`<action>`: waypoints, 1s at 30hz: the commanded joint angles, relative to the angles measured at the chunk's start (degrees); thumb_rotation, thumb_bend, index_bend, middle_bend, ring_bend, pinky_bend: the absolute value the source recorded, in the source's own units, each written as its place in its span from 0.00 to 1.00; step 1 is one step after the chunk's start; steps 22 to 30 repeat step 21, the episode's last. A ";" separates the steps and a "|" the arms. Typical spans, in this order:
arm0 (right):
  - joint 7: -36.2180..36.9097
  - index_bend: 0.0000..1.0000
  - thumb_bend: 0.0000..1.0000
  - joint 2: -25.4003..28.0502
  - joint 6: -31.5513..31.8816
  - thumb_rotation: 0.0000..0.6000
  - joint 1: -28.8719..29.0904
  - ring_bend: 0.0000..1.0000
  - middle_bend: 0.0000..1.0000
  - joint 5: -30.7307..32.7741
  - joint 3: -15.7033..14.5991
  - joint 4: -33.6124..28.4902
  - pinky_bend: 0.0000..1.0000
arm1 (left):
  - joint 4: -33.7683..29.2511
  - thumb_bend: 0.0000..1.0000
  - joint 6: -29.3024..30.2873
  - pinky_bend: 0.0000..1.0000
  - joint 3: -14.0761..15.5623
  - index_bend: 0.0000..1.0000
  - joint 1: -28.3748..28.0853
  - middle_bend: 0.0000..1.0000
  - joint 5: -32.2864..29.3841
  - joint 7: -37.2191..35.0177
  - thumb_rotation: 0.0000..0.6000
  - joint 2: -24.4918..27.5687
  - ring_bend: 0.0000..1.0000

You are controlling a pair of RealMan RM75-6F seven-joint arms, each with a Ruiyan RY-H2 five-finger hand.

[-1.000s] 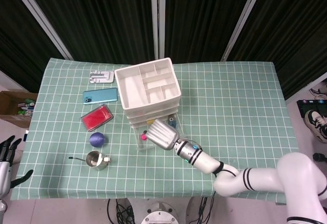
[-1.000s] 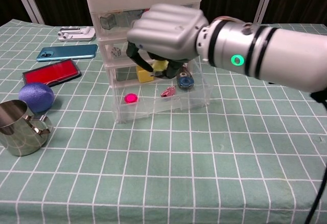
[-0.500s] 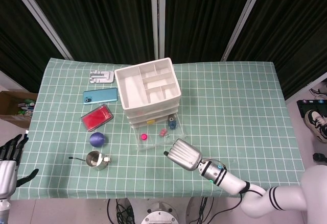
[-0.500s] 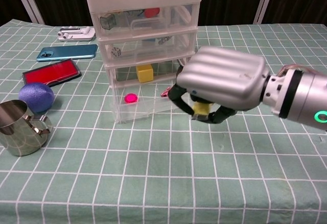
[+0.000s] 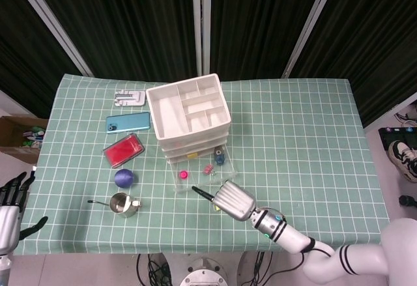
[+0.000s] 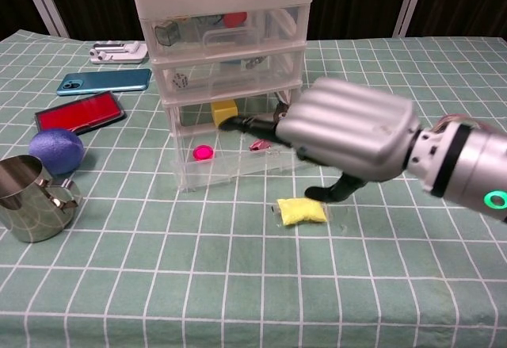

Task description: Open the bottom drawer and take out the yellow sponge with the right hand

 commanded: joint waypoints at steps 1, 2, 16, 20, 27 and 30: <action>1.46 0.00 0.15 7.50 8.54 1.00 -6.05 0.80 0.80 -0.18 0.03 -4.99 0.98 | 0.36 0.00 -0.14 0.19 -0.10 0.14 -0.15 0.08 -0.04 -0.11 1.00 -0.05 0.11; 2.73 0.00 0.15 9.50 11.07 1.00 -7.92 0.77 0.77 0.19 0.08 -5.88 0.97 | 0.52 0.00 -0.35 0.19 -0.18 0.14 -0.24 0.08 -0.23 -0.06 1.00 -0.05 0.11; 22.54 0.00 0.15 26.30 27.44 1.00 -27.55 0.00 0.02 2.56 -4.77 -8.06 0.00 | 0.30 0.00 -2.17 0.19 -0.21 0.14 -1.52 0.08 -0.17 2.69 1.00 -0.24 0.11; 25.75 0.00 0.15 27.00 30.04 1.00 -31.38 0.00 0.00 1.78 -4.99 -6.90 0.00 | -0.14 0.00 -2.64 0.19 0.06 0.14 -1.79 0.08 0.10 3.85 1.00 -0.22 0.11; 26.14 0.00 0.15 27.02 30.40 1.00 -31.84 0.00 0.00 1.47 -4.79 -6.62 0.00 | -0.24 0.00 -2.78 0.19 0.10 0.14 -1.85 0.08 0.10 4.03 1.00 -0.16 0.11; 26.14 0.00 0.15 27.02 30.40 1.00 -31.84 0.00 0.00 1.47 -4.79 -6.62 0.00 | -0.24 0.00 -2.78 0.19 0.10 0.14 -1.85 0.08 0.10 4.03 1.00 -0.16 0.11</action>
